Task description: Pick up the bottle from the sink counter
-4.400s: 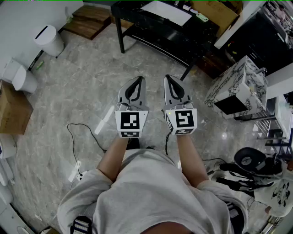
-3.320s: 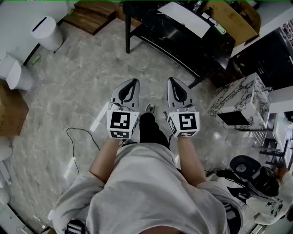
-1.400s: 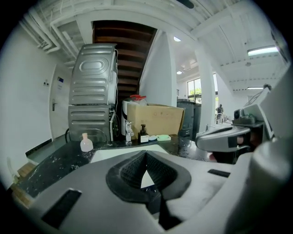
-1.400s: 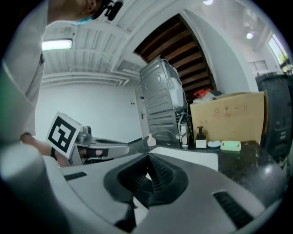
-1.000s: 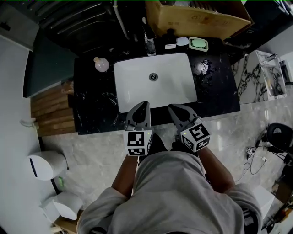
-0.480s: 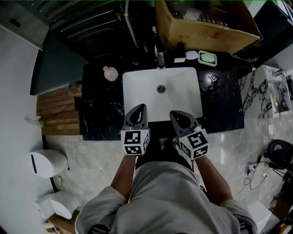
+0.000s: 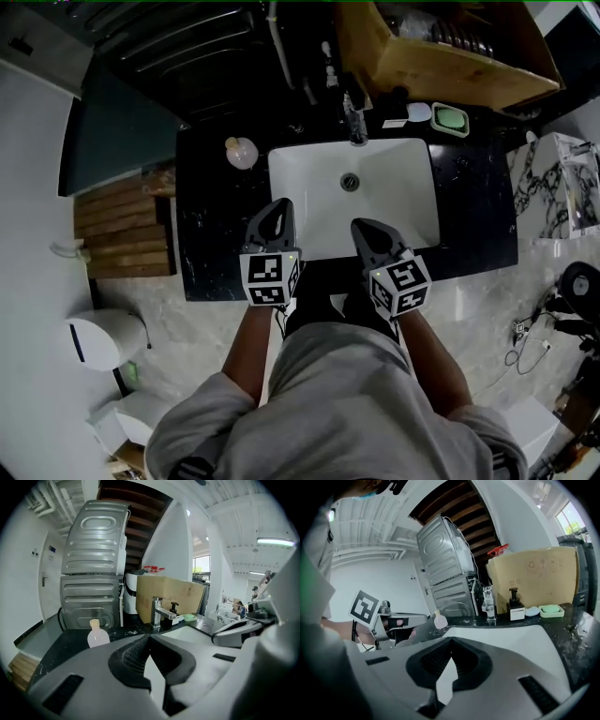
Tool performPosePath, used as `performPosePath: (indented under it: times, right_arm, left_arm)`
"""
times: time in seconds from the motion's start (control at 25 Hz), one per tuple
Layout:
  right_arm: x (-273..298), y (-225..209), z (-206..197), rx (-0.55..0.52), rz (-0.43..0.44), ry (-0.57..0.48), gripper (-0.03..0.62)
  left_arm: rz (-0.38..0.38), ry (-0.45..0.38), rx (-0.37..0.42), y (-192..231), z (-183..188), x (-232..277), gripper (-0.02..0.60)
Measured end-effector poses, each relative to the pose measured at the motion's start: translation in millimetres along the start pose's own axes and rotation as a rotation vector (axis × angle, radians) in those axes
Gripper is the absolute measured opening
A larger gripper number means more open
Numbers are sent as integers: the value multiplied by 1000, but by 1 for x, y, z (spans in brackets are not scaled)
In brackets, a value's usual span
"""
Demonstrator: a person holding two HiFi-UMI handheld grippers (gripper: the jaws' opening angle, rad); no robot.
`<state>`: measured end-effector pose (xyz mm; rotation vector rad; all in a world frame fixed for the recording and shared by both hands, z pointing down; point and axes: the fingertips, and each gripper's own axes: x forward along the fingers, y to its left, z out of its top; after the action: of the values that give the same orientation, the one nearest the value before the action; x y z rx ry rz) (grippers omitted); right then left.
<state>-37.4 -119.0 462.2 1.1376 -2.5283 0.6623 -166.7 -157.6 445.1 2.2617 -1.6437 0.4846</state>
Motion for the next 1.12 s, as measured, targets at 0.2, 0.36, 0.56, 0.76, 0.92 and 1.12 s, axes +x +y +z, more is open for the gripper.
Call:
performPosePath:
  times: [0.2, 0.36, 0.56, 0.76, 0.92, 1.12]
  right_arm:
    - [45, 18, 8, -9, -9, 20, 9]
    - [69, 34, 14, -30, -9, 55, 9]
    - [92, 42, 8, -7, -33, 89, 9]
    - [100, 45, 20, -30, -88, 43, 9]
    - [107, 52, 36, -67, -70, 20, 9]
    - [110, 56, 37, -65, -69, 29, 9]
  left_arm:
    - [-53, 14, -17, 30, -7, 16, 14]
    - [-93, 11, -11, 50, -3, 23, 14]
    - [-125, 42, 3, 70, -17, 29, 13]
    - [-140, -7, 67, 89, -17, 38, 14]
    - [-135, -67, 35, 108, -19, 49, 14]
    - [-51, -164, 34, 140, -11, 51, 14]
